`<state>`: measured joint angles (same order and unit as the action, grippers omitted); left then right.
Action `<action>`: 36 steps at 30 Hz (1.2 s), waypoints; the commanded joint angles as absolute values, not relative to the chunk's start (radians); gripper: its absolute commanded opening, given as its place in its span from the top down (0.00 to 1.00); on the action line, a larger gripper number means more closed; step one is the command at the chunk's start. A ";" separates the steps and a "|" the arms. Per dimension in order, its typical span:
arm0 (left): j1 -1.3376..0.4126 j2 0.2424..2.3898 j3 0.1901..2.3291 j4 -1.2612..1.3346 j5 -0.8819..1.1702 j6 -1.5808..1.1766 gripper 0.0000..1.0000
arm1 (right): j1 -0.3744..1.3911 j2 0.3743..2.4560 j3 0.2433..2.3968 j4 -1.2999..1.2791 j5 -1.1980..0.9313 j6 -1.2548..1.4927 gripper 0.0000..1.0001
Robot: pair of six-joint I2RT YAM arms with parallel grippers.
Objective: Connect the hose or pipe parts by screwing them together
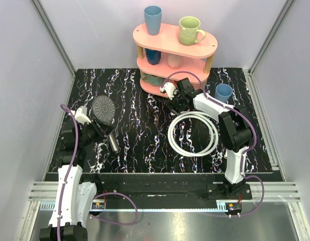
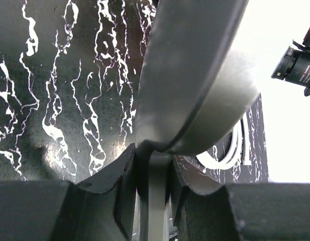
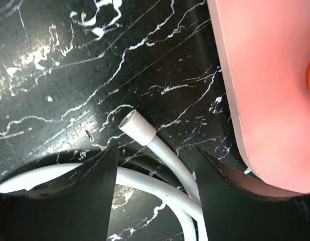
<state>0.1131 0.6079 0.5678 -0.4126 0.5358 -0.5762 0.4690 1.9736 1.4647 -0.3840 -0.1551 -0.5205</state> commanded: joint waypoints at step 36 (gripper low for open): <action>0.110 0.617 0.557 -0.301 0.511 -0.661 1.00 | 0.638 1.856 1.364 -0.065 -0.307 -0.615 1.00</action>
